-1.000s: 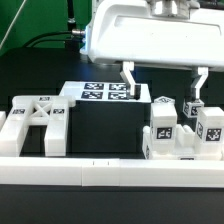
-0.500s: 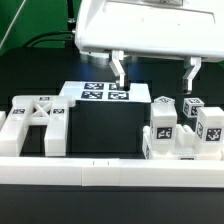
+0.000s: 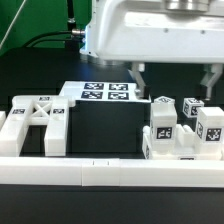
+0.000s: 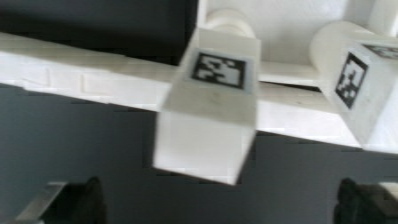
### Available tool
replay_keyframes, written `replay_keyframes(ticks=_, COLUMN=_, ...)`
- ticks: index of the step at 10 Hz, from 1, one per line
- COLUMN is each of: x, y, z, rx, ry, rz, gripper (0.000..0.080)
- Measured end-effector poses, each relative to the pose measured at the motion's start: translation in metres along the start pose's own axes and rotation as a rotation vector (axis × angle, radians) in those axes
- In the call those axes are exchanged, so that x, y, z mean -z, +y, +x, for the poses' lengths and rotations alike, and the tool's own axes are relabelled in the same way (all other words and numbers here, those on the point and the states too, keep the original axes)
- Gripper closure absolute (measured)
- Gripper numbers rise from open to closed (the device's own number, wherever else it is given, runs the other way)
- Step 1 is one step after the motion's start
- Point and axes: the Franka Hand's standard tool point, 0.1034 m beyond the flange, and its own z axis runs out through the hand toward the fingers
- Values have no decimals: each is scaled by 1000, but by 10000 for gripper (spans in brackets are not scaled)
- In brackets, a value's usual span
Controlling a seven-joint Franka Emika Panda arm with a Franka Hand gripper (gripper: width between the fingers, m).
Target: Assemble chair
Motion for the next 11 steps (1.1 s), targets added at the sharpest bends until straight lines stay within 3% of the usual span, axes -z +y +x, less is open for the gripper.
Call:
replay_keyframes(ticks=2, x=1, y=-1, z=-11, rx=2, ry=-178, rz=16, gripper=151)
replay_keyframes(ticks=5, x=-4, y=7, z=-10, rx=-53, ry=-219, rz=42, gripper=151)
replay_keyframes(ticks=6, x=0, y=10, z=-10, rx=-93, ry=-229, rz=69, gripper=151)
replay_keyframes(ticks=10, x=-2, y=12, z=-10, rx=-100, ry=-228, rz=71, gripper=151)
replay_keyframes(ticks=11, x=-5, y=14, z=-10, rx=-173, ry=-233, rz=117, gripper=151)
